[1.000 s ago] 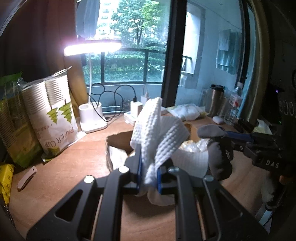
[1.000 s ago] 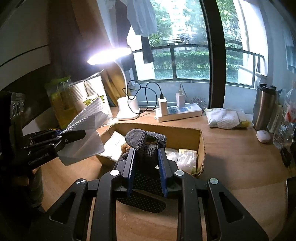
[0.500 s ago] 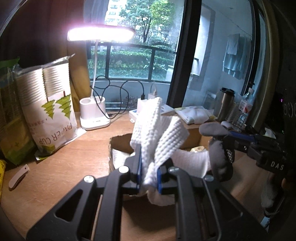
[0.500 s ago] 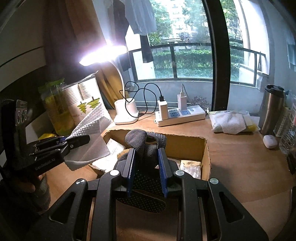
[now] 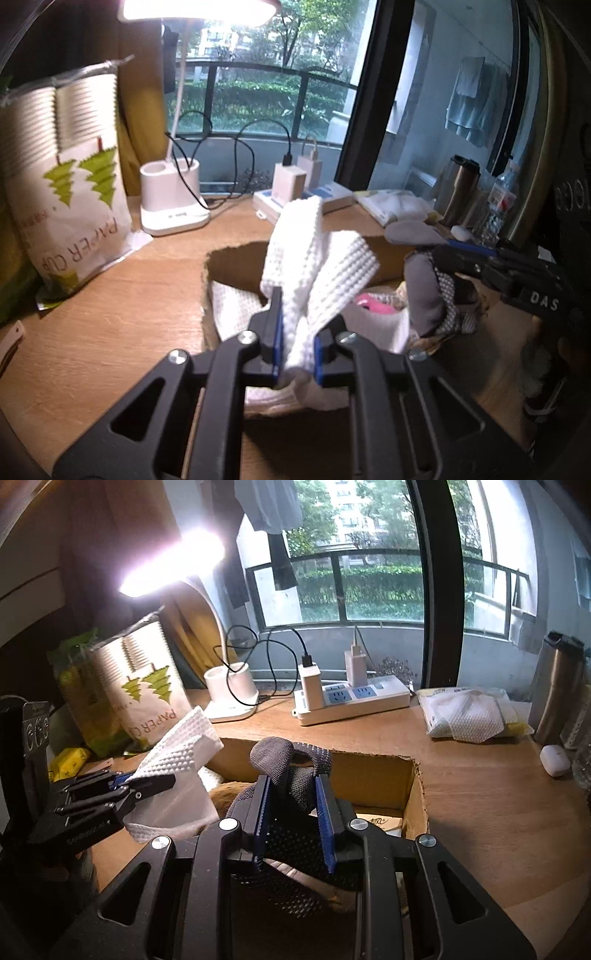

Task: Organize soft objects
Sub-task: 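Lower and release the towel with the left tool while the right drops the glove into the box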

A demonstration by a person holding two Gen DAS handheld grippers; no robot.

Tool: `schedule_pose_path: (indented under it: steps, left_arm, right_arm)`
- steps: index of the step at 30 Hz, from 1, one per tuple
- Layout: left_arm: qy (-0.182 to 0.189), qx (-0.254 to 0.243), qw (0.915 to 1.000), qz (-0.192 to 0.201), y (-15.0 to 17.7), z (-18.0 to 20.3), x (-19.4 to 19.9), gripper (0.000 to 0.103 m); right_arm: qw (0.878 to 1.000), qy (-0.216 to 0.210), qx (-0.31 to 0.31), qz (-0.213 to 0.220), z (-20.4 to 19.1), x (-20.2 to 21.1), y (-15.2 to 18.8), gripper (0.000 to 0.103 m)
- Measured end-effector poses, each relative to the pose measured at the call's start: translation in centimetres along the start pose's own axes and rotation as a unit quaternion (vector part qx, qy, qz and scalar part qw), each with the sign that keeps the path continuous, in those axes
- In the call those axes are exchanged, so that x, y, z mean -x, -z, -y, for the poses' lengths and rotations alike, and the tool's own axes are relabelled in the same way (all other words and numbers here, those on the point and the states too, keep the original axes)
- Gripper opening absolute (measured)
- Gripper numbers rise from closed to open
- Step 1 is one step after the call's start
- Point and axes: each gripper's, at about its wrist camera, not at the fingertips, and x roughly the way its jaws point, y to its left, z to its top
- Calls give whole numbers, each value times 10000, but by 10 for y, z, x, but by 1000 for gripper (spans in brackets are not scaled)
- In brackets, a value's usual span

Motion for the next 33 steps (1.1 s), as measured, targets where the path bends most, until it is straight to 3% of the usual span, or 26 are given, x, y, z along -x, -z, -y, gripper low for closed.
schedule_pose_path:
  steps: [6,13,26,28,30,33]
  left_arm:
    - [-54,-107,9996,-269,9,1,-23,14]
    - [-370,-434,9982,-189,13,8,-30,18]
    - [-503,-547,9966,-353,11,12,-32,23]
    - [-544,-545,9963,-387,11,12,-31,28]
    - [-509,-519,9967,-363,11,12,-29,48]
    - [-388,-528,9972,-348,12,15,-25,52]
  right_arm:
    - [9997,48,-132,-189,10,-24,4,26]
    - [9986,223,-209,-432,15,-47,11,29]
    - [9976,411,-244,-506,14,-49,11,36]
    - [9974,447,-250,-501,13,-46,11,41]
    - [9975,445,-274,-483,13,-42,11,44]
    - [9977,457,-303,-409,12,-35,10,51]
